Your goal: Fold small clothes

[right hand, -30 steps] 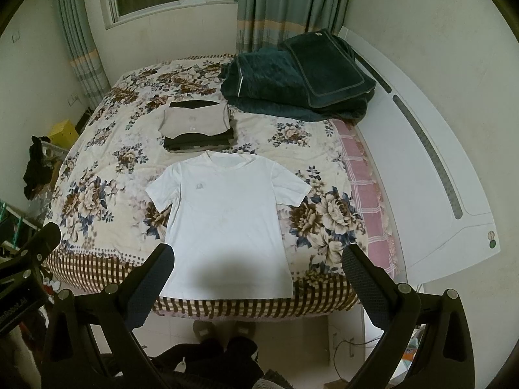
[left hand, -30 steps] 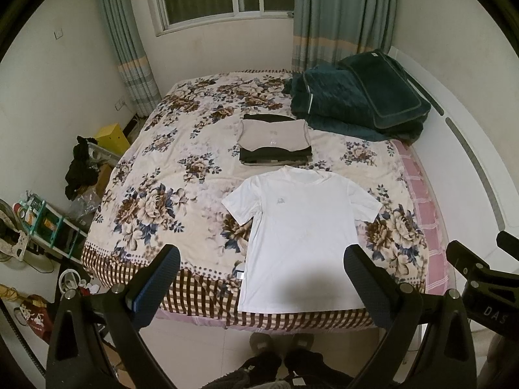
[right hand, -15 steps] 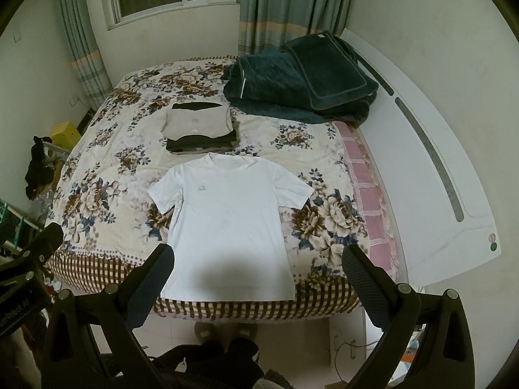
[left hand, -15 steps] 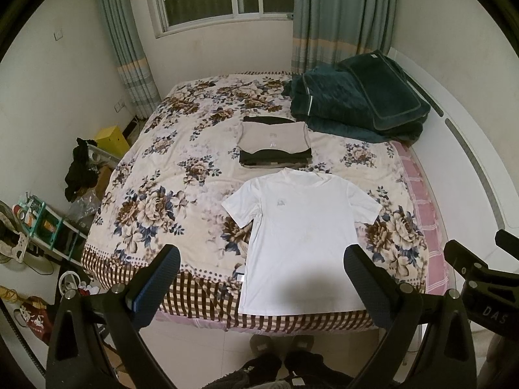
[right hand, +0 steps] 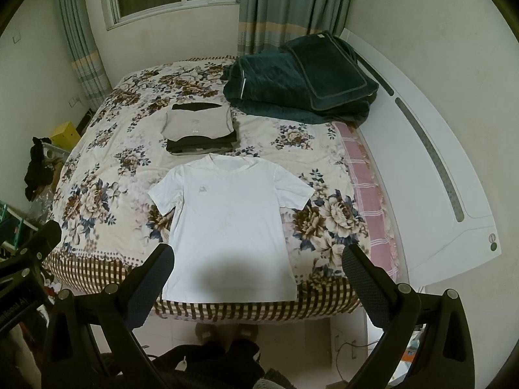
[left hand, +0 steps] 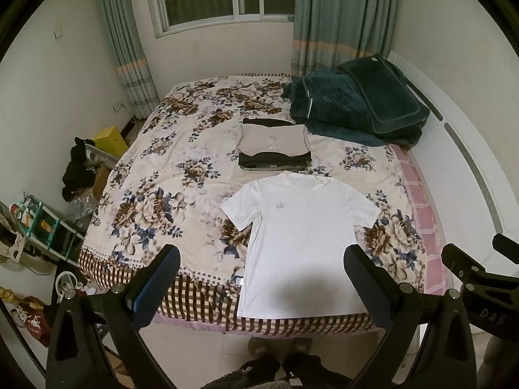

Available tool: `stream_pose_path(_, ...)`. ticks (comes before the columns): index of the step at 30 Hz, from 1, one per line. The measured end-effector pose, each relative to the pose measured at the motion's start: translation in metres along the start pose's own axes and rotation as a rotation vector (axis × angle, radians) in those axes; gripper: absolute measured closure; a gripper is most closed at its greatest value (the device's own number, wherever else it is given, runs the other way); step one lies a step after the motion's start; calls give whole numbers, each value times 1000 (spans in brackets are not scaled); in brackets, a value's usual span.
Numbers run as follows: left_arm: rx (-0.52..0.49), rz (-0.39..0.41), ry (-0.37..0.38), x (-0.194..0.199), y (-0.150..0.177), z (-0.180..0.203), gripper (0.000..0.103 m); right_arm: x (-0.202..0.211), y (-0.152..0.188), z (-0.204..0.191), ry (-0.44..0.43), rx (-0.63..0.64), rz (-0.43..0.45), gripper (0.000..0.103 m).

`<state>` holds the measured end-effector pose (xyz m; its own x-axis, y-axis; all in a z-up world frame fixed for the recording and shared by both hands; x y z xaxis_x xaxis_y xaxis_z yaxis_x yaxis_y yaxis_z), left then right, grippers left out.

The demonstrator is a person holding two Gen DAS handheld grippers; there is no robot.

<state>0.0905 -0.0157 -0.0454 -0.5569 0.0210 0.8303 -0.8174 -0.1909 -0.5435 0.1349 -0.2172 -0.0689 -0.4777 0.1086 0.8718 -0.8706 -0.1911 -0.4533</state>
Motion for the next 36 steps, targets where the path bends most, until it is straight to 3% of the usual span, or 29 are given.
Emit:
stream_pose_path(5, 13, 42, -9, -14, -8, -10, 0, -9, -5, 2, -6, -34, -18, 0)
stream_pose_path(9, 19, 109, -65, -59, -20, -28, 0, -50, -8, 20, -18, -130, -68, 0)
stream_pose_path(11, 14, 125, -86, -84, -24, -32, 0, -100, 1, 35, -9, -216, -101, 0)
stream_pose_path(16, 24, 57, -142, -184, -20, -35, 0, -220, 35, 91, 10, -435, -201, 1)
stream_pose_path(17, 26, 47, -156, -204, -17, -34, 0, -244, 40, 102, 23, -464, -216, 8)
stream_pose_path(18, 30, 30, -195, -229, -14, -34, 0, -270, 48, 112, 38, -483, -238, 22)
stream_pose_path(20, 41, 12, -229, -263, -6, -32, 0, -329, 63, 132, 33, -514, -269, 34)
stream_pose_path(23, 55, -46, -301, -333, 11, -29, 0, -423, 79, 159, -65, -627, -267, 34)
stream_pose_path(27, 97, -122, -351, -409, 34, -31, 0, -547, 101, 177, -273, -905, -258, 33)
stream_pose_path(30, 136, -221, -370, -477, 62, -31, 0, -641, 127, 183, -377, -1125, -251, 32)
stream_pose_path(34, 156, -271, -401, -534, 86, -37, 0, -739, 148, 167, -485, -1351, -258, 31)
stream_pose_path(36, 179, -317, -401, -561, 99, -41, 0, -769, 146, 164, -514, -1410, -210, 28)
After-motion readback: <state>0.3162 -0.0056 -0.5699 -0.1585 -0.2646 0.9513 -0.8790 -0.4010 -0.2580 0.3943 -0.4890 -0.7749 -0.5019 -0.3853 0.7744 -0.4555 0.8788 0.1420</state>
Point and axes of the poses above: each gripper's, at about its wrist camera, not at the fingertips, and x roughly against the way its jaws point, z to its right, y to its underside, the point moved 9 cm from there along -x, roughly the way its jaws point, and after that the axes turned 15 degrees about x, right-handed, at the moved point
